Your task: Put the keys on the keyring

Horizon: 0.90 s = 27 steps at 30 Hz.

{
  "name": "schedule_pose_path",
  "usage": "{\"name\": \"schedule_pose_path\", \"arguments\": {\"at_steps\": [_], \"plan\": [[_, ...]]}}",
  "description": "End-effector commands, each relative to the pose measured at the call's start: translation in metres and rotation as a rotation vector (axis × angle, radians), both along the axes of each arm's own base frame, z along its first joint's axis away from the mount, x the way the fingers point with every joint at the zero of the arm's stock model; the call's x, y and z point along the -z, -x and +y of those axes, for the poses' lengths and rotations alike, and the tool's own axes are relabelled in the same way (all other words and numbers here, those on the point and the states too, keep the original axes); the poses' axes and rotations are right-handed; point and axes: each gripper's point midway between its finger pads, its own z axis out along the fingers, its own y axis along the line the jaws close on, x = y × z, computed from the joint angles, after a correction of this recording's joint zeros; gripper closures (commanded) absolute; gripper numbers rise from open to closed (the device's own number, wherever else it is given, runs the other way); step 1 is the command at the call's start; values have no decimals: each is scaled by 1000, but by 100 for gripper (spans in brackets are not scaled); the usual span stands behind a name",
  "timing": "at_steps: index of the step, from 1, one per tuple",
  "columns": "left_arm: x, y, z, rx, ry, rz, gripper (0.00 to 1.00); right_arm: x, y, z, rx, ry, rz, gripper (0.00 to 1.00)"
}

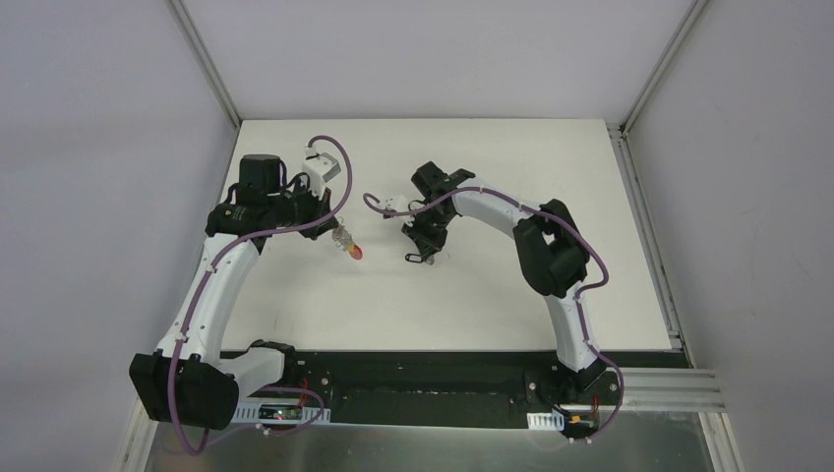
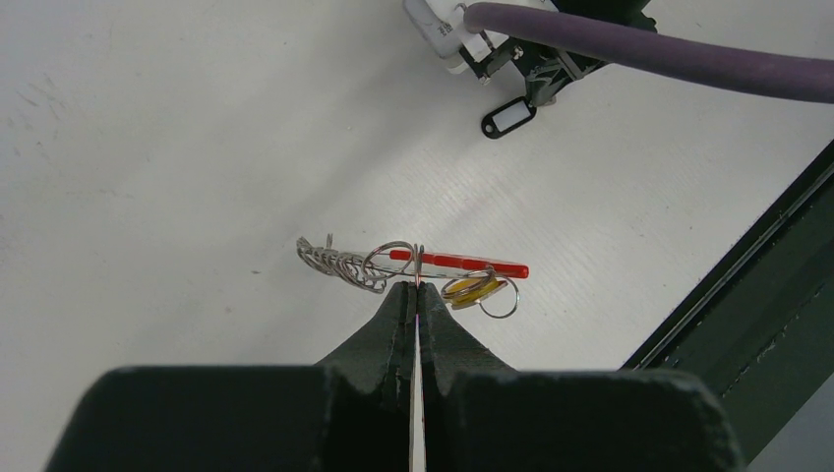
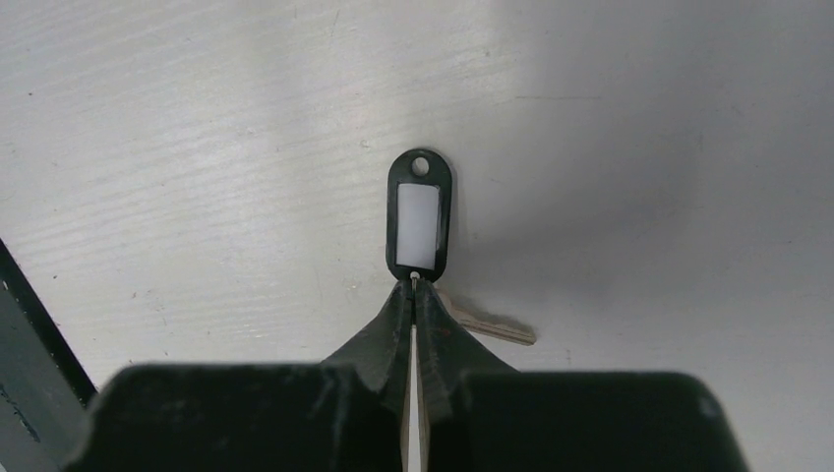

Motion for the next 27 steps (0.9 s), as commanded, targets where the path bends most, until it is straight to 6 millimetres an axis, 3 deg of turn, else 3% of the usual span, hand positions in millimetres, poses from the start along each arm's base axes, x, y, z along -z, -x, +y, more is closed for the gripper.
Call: {"name": "schedule_pose_path", "arguments": {"at_steps": [1, 11, 21, 27], "plan": [[-9, 1, 0, 16, 1, -40, 100, -19, -3, 4, 4, -48, 7, 100], [-6, -1, -7, 63, 16, -5, 100, -41, -4, -2, 60, -119, -15, 100], [-9, -2, -13, 88, 37, 6, 100, -19, 2, -17, 94, -50, -11, 100], [-7, -1, -15, 89, 42, 18, 100, -17, -1, -16, 107, -44, -14, 94]]}}
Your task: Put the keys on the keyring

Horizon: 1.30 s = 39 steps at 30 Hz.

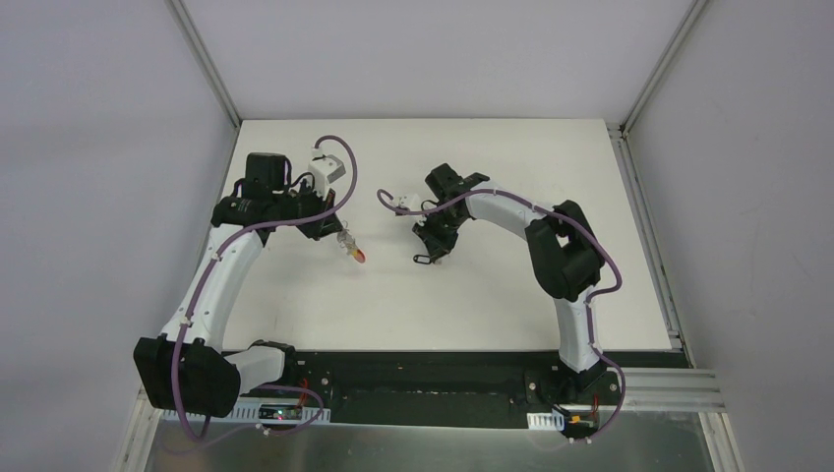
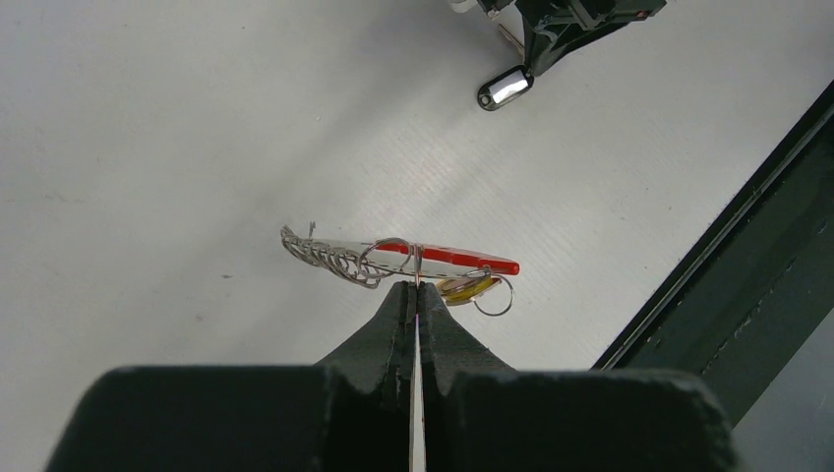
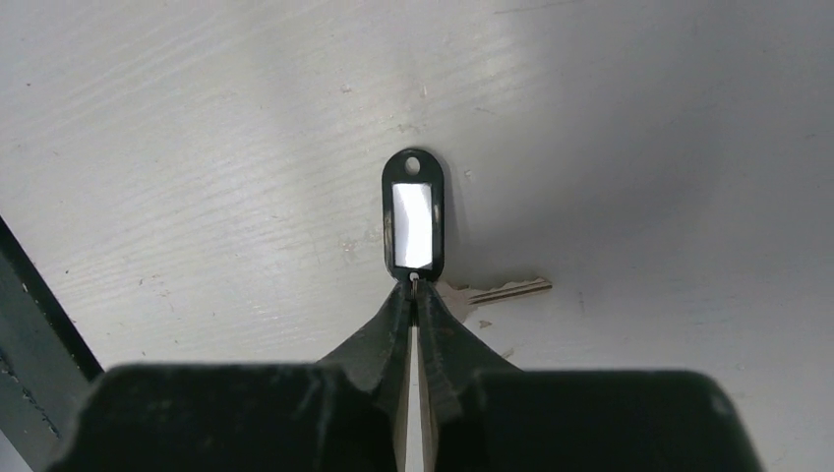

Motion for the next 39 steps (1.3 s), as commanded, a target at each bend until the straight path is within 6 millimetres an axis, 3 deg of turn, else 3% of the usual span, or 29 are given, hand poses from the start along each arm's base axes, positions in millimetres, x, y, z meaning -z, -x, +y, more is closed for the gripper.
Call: {"name": "schedule_pose_path", "arguments": {"at_steps": [1, 10, 39], "plan": [[-18, -2, -7, 39, 27, -46, 100, -17, -6, 5, 8, -25, -51, 93], [-16, 0, -6, 36, 23, -42, 100, -15, -9, 2, 4, -8, -67, 87], [-13, 6, -4, 34, 13, -36, 100, -4, -1, -1, -17, 26, -43, 89]]}}
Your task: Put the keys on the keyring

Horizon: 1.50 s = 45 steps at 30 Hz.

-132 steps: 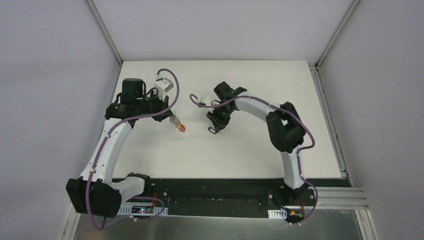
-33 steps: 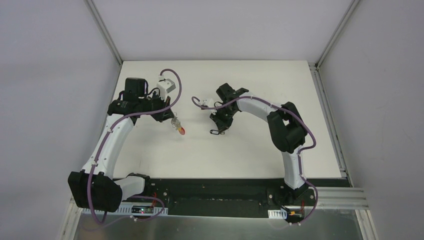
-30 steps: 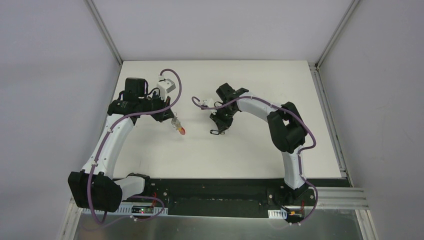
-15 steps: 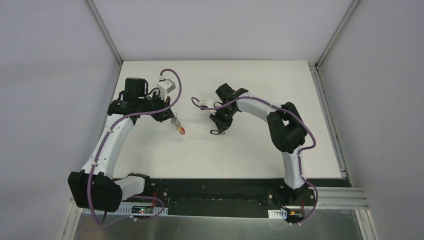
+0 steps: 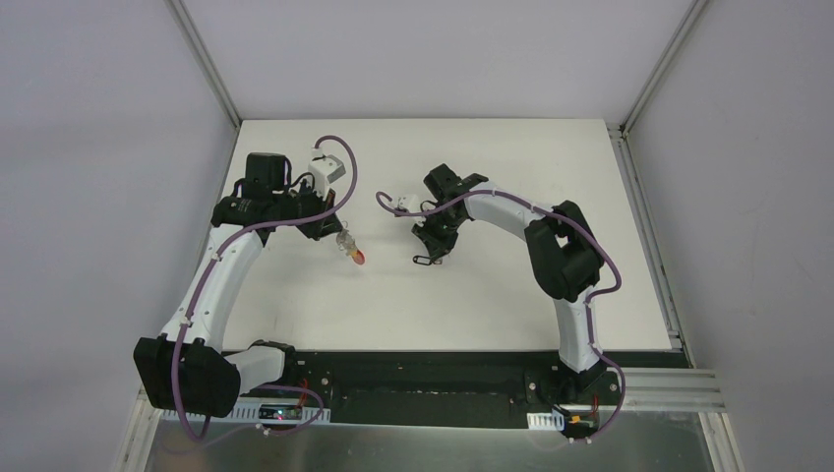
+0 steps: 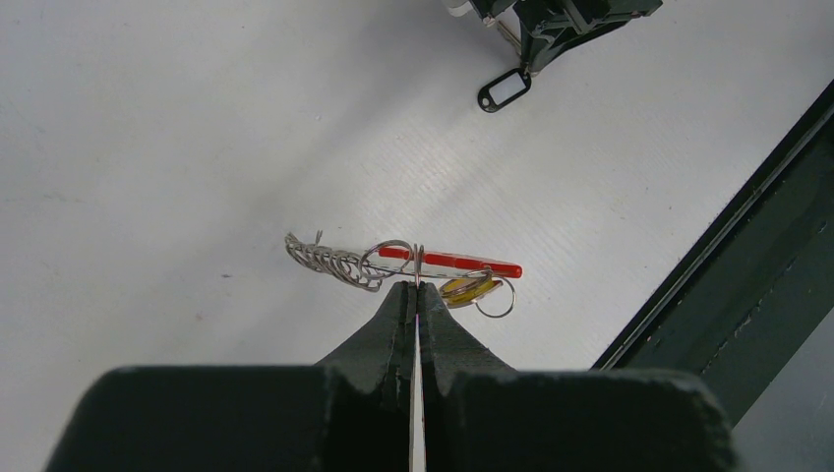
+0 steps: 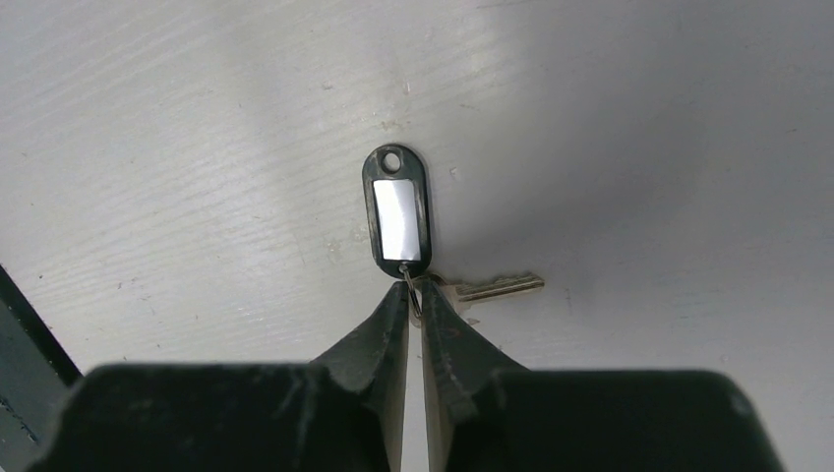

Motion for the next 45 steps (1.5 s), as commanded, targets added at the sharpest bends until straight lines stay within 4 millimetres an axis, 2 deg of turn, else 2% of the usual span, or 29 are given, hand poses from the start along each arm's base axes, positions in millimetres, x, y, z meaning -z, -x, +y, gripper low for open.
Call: {"name": "schedule_pose_path", "arguments": {"at_steps": [1, 18, 29, 45], "plan": [[-13, 6, -4, 34, 13, -37, 100, -5, 3, -1, -18, 4, -7, 89], [-12, 6, -4, 32, 12, -34, 100, 0, 7, -3, -26, 17, 13, 89], [-12, 6, -4, 32, 12, -31, 100, 2, 7, -2, -26, 17, 20, 94], [-11, 6, -4, 30, 9, -30, 100, 3, 9, -3, -26, 20, 26, 91]]}}
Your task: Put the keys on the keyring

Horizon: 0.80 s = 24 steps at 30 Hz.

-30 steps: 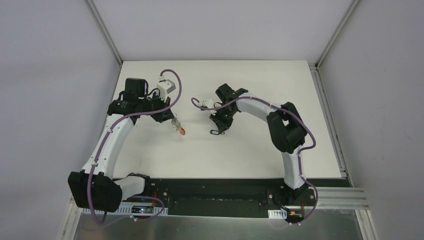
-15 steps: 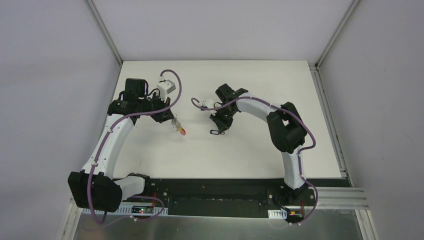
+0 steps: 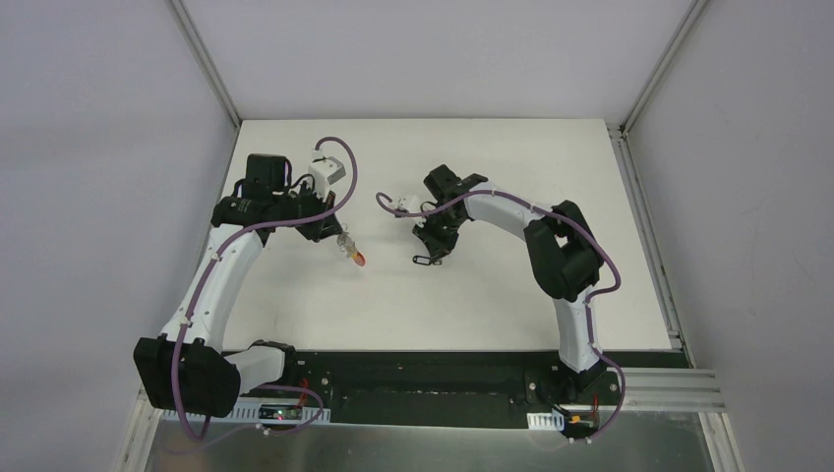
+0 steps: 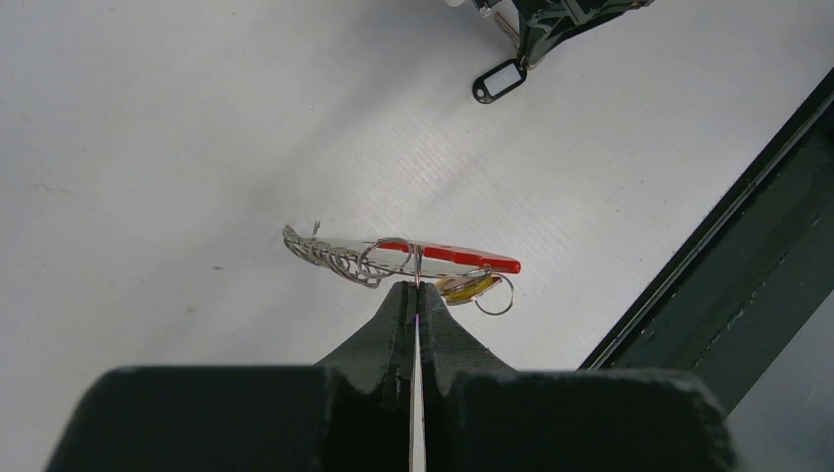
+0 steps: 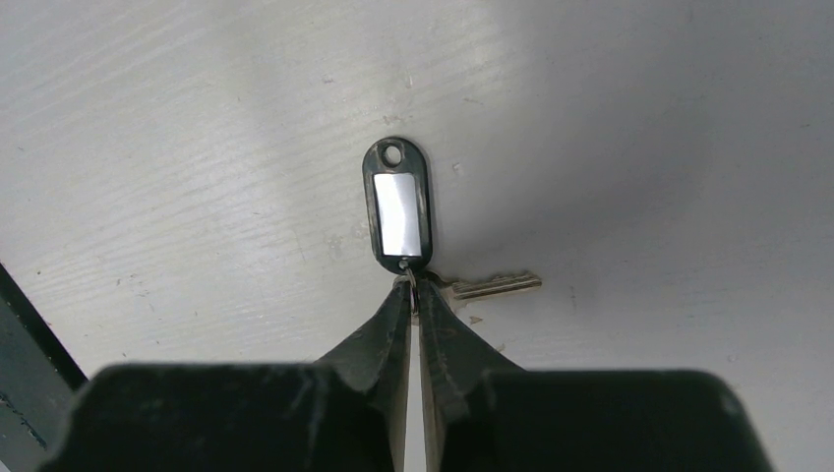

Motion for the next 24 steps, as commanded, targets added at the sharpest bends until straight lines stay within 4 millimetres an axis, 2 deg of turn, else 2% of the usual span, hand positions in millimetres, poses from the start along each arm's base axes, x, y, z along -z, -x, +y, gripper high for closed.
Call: {"name": "schedule_pose_path", "arguments": {"at_steps": [1, 7, 13, 18, 24], "plan": [[-14, 2, -4, 31, 13, -51, 100, 1, 8, -1, -22, 11, 23, 91], [-13, 2, -4, 30, 12, -49, 100, 2, 9, 0, -23, 7, 34, 92], [-12, 2, -4, 31, 9, -49, 100, -2, 12, 2, -22, -6, 51, 100], [-13, 1, -4, 33, 8, -53, 100, -15, 8, 4, -7, -39, 46, 100], [-13, -1, -5, 38, 14, -55, 100, -39, 2, 6, 7, -98, 21, 100]]}}
